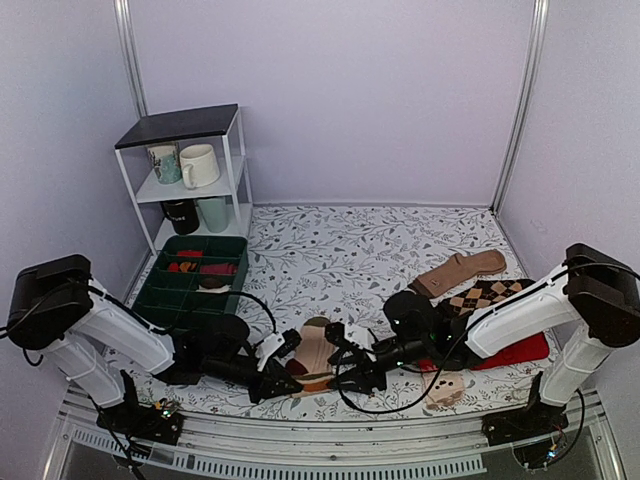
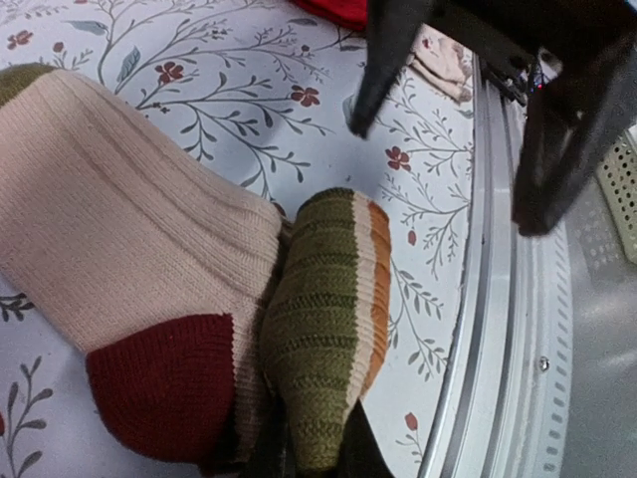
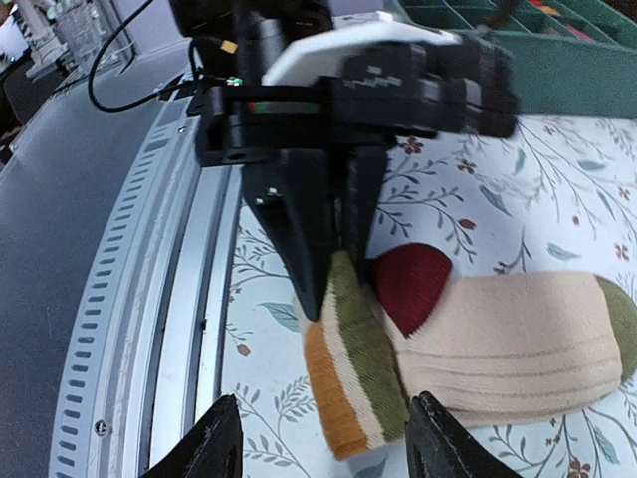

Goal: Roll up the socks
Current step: Roll a pair of socks at the center of the board.

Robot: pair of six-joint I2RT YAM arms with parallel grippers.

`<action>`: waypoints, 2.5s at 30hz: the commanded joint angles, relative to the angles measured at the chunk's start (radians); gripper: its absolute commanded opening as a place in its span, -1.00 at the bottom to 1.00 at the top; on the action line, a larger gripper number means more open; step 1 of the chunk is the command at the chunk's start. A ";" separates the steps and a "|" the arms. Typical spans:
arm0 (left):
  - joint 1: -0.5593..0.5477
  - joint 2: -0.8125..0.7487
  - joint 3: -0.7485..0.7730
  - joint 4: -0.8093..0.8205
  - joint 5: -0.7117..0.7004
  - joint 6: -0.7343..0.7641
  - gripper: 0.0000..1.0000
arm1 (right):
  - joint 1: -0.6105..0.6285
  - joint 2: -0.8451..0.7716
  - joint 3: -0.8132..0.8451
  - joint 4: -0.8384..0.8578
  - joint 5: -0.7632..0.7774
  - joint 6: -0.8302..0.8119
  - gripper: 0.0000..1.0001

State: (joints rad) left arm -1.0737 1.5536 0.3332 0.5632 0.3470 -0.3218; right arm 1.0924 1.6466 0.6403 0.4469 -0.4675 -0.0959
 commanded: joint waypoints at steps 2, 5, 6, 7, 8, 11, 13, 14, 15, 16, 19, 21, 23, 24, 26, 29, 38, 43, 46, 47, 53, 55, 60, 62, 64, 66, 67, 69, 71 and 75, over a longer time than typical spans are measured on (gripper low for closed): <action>0.008 0.072 -0.022 -0.155 0.047 -0.046 -1.00 | 0.080 0.046 0.015 0.077 0.062 -0.191 0.12; 0.013 0.070 -0.020 -0.159 0.049 -0.046 -1.00 | 0.097 0.098 0.037 0.065 0.087 -0.235 0.12; 0.014 0.068 -0.018 -0.162 0.049 -0.046 -1.00 | 0.098 0.112 0.041 0.062 0.088 -0.244 0.12; 0.016 0.068 -0.017 -0.165 0.051 -0.046 -1.00 | 0.099 0.122 0.044 0.058 0.090 -0.248 0.12; 0.017 0.067 -0.019 -0.165 0.051 -0.046 -1.00 | 0.101 0.130 0.046 0.057 0.090 -0.252 0.12; 0.018 0.067 -0.019 -0.166 0.051 -0.047 -1.00 | 0.107 0.157 0.052 0.058 0.122 -0.255 0.12; 0.018 0.070 -0.018 -0.166 0.051 -0.048 -1.00 | 0.111 0.171 0.058 0.065 0.170 -0.257 0.12; 0.018 0.072 -0.017 -0.166 0.053 -0.048 -1.00 | 0.111 0.177 0.061 0.066 0.187 -0.259 0.12; 0.017 0.073 -0.017 -0.166 0.055 -0.047 -1.00 | 0.111 0.183 0.064 0.067 0.194 -0.266 0.12; 0.017 0.074 -0.015 -0.166 0.057 -0.047 -1.00 | 0.111 0.192 0.068 0.063 0.197 -0.270 0.12; 0.018 0.073 -0.017 -0.163 0.056 -0.046 -1.00 | 0.117 0.216 0.081 0.032 0.190 -0.277 0.10; 0.018 0.071 -0.017 -0.162 0.055 -0.045 -1.00 | 0.126 0.233 0.083 0.009 0.191 -0.276 0.06; 0.018 0.069 -0.020 -0.158 0.057 -0.042 -1.00 | 0.136 0.249 0.088 -0.026 0.196 -0.268 -0.03; 0.018 0.067 -0.021 -0.154 0.058 -0.039 -1.00 | 0.138 0.260 0.091 -0.045 0.203 -0.263 -0.06; 0.019 0.055 -0.027 -0.135 0.064 -0.032 -1.00 | 0.143 0.283 0.103 -0.095 0.213 -0.243 -0.22; 0.021 0.020 -0.029 -0.111 0.070 -0.013 -0.91 | 0.144 0.321 0.139 -0.182 0.242 -0.199 -0.57; 0.016 -0.209 -0.005 -0.198 -0.089 0.112 -0.25 | 0.136 0.354 0.192 -0.372 0.220 -0.051 -0.73; 0.012 -0.363 -0.045 -0.222 -0.159 0.165 -0.24 | 0.077 0.355 0.230 -0.456 0.104 0.016 -0.73; -0.005 -0.397 -0.071 -0.186 -0.176 0.183 -0.24 | 0.037 0.366 0.260 -0.523 0.033 0.041 -0.73; -0.017 -0.403 -0.081 -0.163 -0.189 0.191 -0.23 | 0.025 0.373 0.270 -0.543 0.008 0.048 -0.73; -0.098 -0.396 -0.118 -0.055 -0.244 0.250 -0.19 | -0.021 0.423 0.315 -0.636 -0.076 0.090 -0.73; -0.120 -0.387 -0.125 -0.018 -0.254 0.276 -0.10 | -0.025 0.442 0.333 -0.664 -0.084 0.090 -0.73; -0.129 -0.313 -0.094 -0.021 -0.282 0.320 0.12 | -0.039 0.469 0.357 -0.711 -0.093 0.125 -0.73; -0.133 -0.275 -0.081 -0.023 -0.285 0.326 0.14 | -0.043 0.470 0.357 -0.717 -0.093 0.122 -0.73; -0.134 -0.237 -0.069 -0.021 -0.291 0.327 0.14 | -0.047 0.469 0.356 -0.721 -0.099 0.122 -0.73; -0.136 -0.203 -0.060 -0.021 -0.313 0.324 0.14 | -0.048 0.466 0.354 -0.722 -0.102 0.121 -0.73; -0.138 -0.190 -0.057 -0.021 -0.328 0.323 0.13 | -0.049 0.466 0.352 -0.720 -0.102 0.119 -0.73; -0.138 -0.175 -0.055 -0.011 -0.343 0.326 0.13 | -0.049 0.465 0.348 -0.718 -0.103 0.118 -0.73; -0.137 -0.163 -0.057 0.007 -0.343 0.329 0.13 | -0.049 0.466 0.346 -0.716 -0.107 0.117 -0.73; -0.138 -0.120 -0.048 0.005 -0.328 0.320 0.06 | -0.051 0.473 0.346 -0.719 -0.113 0.117 -0.73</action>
State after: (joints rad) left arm -1.1931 1.3930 0.2634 0.5503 0.0292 -0.0067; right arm 1.0458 2.0125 1.0672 0.0322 -0.6704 0.0113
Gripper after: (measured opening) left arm 0.546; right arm 0.140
